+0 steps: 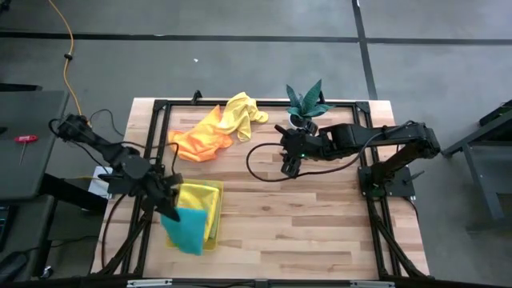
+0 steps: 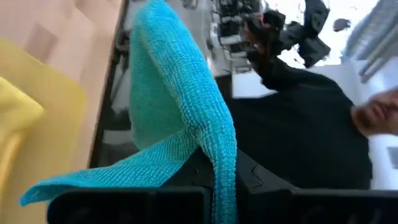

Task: Fold microfiber towels
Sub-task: Stack the blue microfiber cloth on top of the yellow microfiber cloth

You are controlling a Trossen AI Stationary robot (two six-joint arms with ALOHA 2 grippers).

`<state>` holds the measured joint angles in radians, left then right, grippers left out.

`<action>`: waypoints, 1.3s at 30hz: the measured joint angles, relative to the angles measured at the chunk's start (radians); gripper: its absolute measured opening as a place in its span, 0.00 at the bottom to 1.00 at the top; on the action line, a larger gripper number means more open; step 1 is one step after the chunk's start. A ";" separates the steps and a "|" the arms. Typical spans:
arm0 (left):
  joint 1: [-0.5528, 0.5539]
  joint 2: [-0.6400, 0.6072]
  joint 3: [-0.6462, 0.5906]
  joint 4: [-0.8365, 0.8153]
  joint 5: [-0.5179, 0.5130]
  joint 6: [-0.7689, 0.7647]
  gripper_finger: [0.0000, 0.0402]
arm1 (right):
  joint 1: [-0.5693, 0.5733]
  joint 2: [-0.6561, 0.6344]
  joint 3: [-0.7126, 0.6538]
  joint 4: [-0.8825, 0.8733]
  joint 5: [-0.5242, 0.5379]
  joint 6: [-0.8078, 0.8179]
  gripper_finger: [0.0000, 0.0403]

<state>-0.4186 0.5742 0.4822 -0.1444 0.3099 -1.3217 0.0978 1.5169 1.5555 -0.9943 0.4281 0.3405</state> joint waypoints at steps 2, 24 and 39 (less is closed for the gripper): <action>-0.013 0.005 -0.031 -0.001 -0.018 -0.007 0.00 | 0.000 0.000 0.000 0.000 0.012 0.001 0.56; 0.161 -0.002 -0.305 -0.046 -0.069 0.041 0.00 | 0.000 0.000 0.000 0.000 0.020 0.067 0.56; 0.251 -0.004 -0.297 -0.053 -0.043 0.163 0.10 | 0.000 0.000 0.000 0.000 0.012 0.125 0.56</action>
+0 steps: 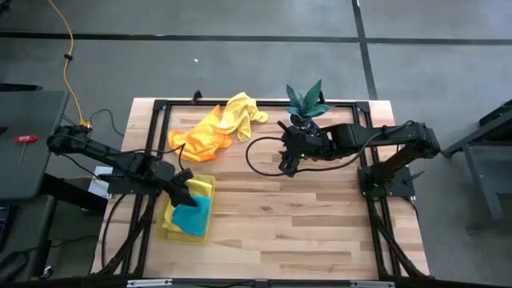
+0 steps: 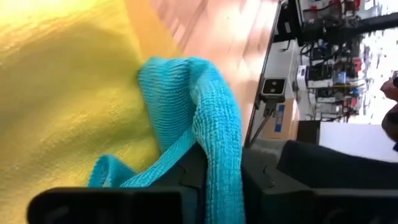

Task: Fold microfiber towels
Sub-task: Stack the blue microfiber cloth on top of the yellow microfiber cloth

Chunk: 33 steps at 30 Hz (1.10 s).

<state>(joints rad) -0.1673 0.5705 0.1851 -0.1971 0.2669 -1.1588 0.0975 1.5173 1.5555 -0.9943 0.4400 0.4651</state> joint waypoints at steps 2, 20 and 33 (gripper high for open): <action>0.007 -0.001 0.031 -0.034 0.012 0.043 0.14 | 0.000 0.000 0.000 0.000 -0.001 0.007 0.56; 0.065 -0.001 0.405 -0.729 -0.193 0.491 0.41 | 0.000 0.000 0.000 0.000 -0.002 0.006 0.56; -0.020 0.021 0.402 -0.296 -0.233 0.600 0.04 | 0.000 0.000 0.000 -0.005 0.030 0.011 0.56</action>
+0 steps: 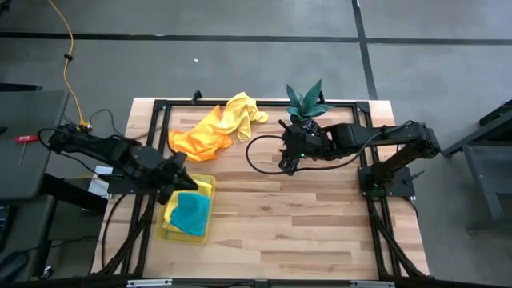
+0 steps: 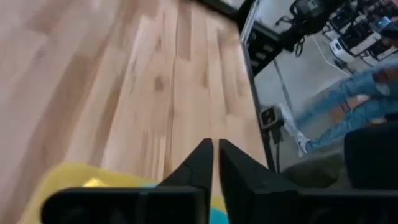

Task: Fold microfiber towels
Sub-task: Stack the blue microfiber cloth on top of the yellow microfiber cloth, then move the orange microfiber cloth to the bottom center of the table

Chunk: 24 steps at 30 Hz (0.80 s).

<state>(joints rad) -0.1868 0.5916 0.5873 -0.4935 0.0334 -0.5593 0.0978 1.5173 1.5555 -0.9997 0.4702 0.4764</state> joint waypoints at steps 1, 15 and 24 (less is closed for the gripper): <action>-0.009 0.003 -0.029 0.026 0.000 -0.015 0.03 | 0.000 0.000 0.000 -0.002 0.000 0.009 0.56; -0.050 0.011 -0.268 -0.124 -0.097 -0.116 0.00 | 0.000 0.000 0.000 -0.017 0.000 0.035 0.56; 0.026 0.011 -0.030 -0.263 -0.159 -0.077 0.00 | 0.000 0.000 0.000 -0.159 0.000 -0.059 0.56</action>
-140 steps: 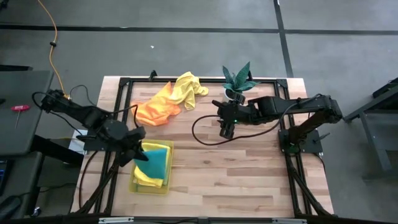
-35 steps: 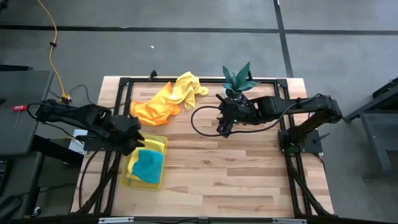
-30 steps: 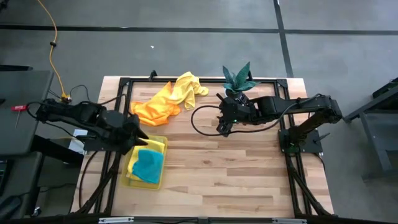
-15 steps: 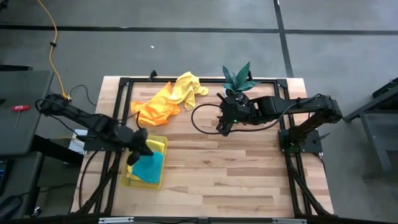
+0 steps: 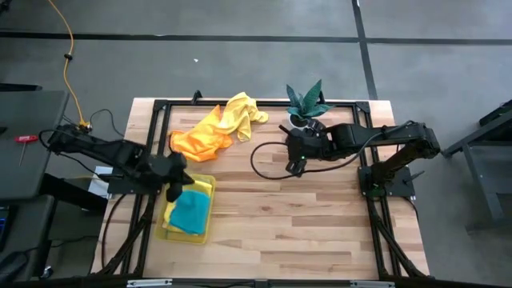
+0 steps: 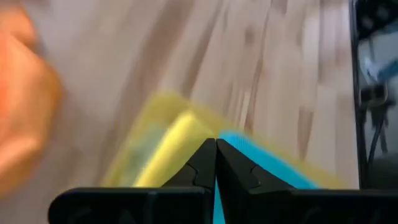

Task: Fold microfiber towels
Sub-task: Move the orange microfiber cloth to the bottom center of the table

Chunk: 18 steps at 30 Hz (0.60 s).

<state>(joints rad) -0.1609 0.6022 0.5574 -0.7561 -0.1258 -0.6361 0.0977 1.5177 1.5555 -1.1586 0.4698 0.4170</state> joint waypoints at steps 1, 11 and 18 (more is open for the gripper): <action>0.010 0.000 0.031 -0.011 -0.017 0.012 0.00 | -0.001 0.000 0.000 -0.026 0.000 -0.007 0.56; 0.147 0.093 0.157 0.305 -0.066 0.183 0.00 | -0.002 -0.069 0.000 -0.075 -0.008 -0.084 0.56; 0.240 0.251 0.156 0.609 0.030 0.272 0.00 | 0.020 -0.282 -0.294 0.368 -0.121 -0.095 0.56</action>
<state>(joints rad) 0.0791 0.8533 0.7132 -0.1469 -0.0955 -0.3639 0.1181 1.2352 1.2612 -0.7901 0.3490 0.3216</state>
